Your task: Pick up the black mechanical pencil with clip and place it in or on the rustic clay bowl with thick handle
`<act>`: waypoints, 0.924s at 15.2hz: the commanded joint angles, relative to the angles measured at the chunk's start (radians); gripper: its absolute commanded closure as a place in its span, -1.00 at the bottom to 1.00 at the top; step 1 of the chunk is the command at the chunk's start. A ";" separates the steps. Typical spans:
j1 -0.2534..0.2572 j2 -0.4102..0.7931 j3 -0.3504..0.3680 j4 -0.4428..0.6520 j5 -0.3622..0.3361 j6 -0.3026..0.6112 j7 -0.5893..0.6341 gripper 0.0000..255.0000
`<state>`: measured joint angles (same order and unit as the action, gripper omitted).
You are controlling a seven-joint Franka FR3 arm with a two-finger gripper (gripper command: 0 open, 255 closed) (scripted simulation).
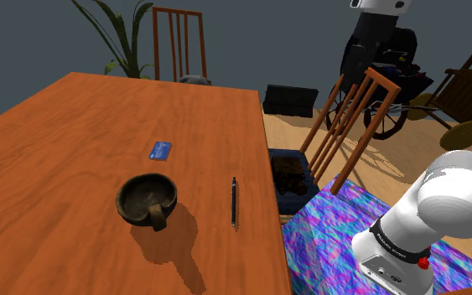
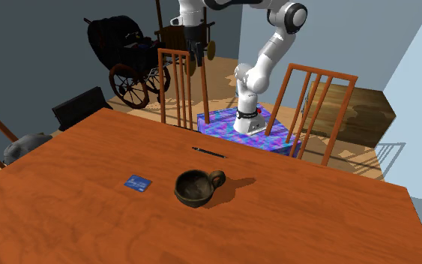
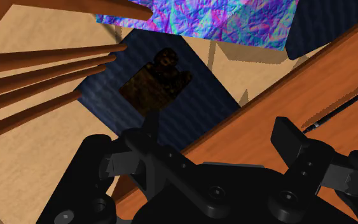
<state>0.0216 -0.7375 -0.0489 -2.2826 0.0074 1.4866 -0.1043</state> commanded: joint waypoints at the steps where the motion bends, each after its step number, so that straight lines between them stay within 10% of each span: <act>1: 0.000 0.000 0.000 0.000 0.000 0.000 0.000 -1.00; 14: 0.004 -0.051 0.356 -0.239 0.226 0.237 0.554 -1.00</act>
<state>0.0243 -0.7861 0.2800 -2.5079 0.2156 1.7070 0.4033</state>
